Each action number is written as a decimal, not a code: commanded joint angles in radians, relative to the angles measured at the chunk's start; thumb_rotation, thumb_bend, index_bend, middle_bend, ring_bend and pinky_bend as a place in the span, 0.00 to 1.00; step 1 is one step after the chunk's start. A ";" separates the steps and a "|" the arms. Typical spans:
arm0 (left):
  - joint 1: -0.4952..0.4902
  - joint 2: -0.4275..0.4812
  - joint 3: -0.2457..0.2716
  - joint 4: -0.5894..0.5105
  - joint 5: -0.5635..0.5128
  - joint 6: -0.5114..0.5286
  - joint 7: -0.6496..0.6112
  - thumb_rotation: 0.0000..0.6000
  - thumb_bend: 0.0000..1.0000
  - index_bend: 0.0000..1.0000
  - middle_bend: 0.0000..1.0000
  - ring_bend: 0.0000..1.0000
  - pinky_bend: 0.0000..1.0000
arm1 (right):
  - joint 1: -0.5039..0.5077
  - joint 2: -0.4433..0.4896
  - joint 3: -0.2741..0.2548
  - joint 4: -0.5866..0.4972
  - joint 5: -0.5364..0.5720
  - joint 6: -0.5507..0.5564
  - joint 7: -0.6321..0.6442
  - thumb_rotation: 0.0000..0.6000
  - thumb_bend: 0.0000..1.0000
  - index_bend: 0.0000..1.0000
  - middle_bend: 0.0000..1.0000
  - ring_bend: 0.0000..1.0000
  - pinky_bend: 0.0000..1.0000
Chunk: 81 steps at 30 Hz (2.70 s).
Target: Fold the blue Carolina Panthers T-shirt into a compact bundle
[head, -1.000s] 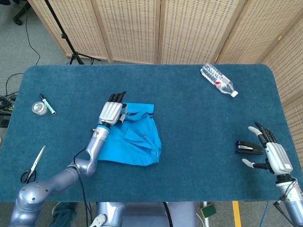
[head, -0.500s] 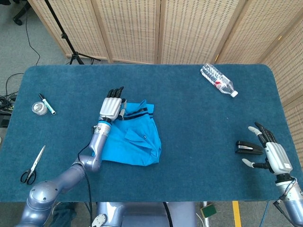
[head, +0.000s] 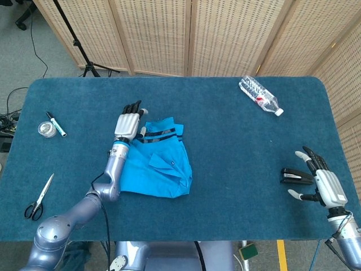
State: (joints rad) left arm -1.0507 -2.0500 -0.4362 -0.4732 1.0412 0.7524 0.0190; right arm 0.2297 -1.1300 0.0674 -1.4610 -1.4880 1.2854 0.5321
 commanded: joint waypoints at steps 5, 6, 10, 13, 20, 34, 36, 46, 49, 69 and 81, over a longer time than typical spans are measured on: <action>0.038 0.079 -0.003 -0.105 0.009 0.052 0.001 1.00 0.23 0.00 0.00 0.00 0.00 | 0.000 -0.002 -0.004 -0.005 -0.008 0.002 -0.010 1.00 0.00 0.12 0.00 0.00 0.00; 0.045 0.091 0.002 -0.126 0.015 0.056 -0.002 1.00 0.22 0.00 0.00 0.00 0.00 | 0.000 -0.002 -0.004 -0.006 -0.008 0.004 -0.011 1.00 0.00 0.12 0.00 0.00 0.00; 0.087 0.159 0.044 -0.253 0.056 0.053 -0.030 1.00 0.16 0.00 0.00 0.00 0.00 | -0.001 -0.001 -0.004 -0.010 -0.010 0.008 -0.015 1.00 0.00 0.12 0.00 0.00 0.00; 0.126 0.240 0.097 -0.388 0.116 0.052 -0.064 1.00 0.15 0.00 0.00 0.00 0.00 | -0.002 0.000 -0.004 -0.012 -0.011 0.011 -0.015 1.00 0.00 0.12 0.00 0.00 0.00; 0.194 0.384 0.201 -0.617 0.238 0.091 -0.096 1.00 0.16 0.00 0.00 0.00 0.00 | -0.004 0.002 -0.005 -0.015 -0.015 0.015 -0.016 1.00 0.00 0.12 0.00 0.00 0.00; 0.227 0.418 0.329 -0.738 0.385 0.128 -0.120 1.00 0.26 0.23 0.00 0.00 0.00 | -0.004 0.002 -0.006 -0.018 -0.014 0.014 -0.020 1.00 0.00 0.12 0.00 0.00 0.00; 0.223 0.398 0.331 -0.725 0.395 0.136 -0.118 1.00 0.28 0.25 0.00 0.00 0.00 | -0.004 0.003 -0.006 -0.017 -0.013 0.014 -0.018 1.00 0.00 0.12 0.00 0.00 0.00; 0.217 0.341 0.344 -0.709 0.418 0.154 -0.110 1.00 0.32 0.28 0.00 0.00 0.00 | -0.004 0.007 -0.002 -0.012 -0.010 0.015 0.000 1.00 0.00 0.12 0.00 0.00 0.00; 0.218 0.324 0.346 -0.704 0.418 0.158 -0.103 1.00 0.34 0.29 0.00 0.00 0.00 | -0.003 0.007 -0.004 -0.011 -0.012 0.014 0.002 1.00 0.00 0.12 0.00 0.00 0.00; 0.217 0.251 0.330 -0.657 0.387 0.164 -0.050 1.00 0.36 0.31 0.00 0.00 0.00 | -0.004 0.009 -0.004 -0.012 -0.015 0.017 0.006 1.00 0.00 0.12 0.00 0.00 0.00; 0.214 0.193 0.319 -0.594 0.375 0.163 -0.053 1.00 0.35 0.31 0.00 0.00 0.00 | -0.003 0.009 -0.005 -0.010 -0.015 0.014 0.009 1.00 0.00 0.12 0.00 0.00 0.00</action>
State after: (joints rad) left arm -0.8356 -1.8549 -0.1160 -1.0697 1.4145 0.9142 -0.0351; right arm 0.2266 -1.1211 0.0624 -1.4707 -1.5027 1.2992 0.5407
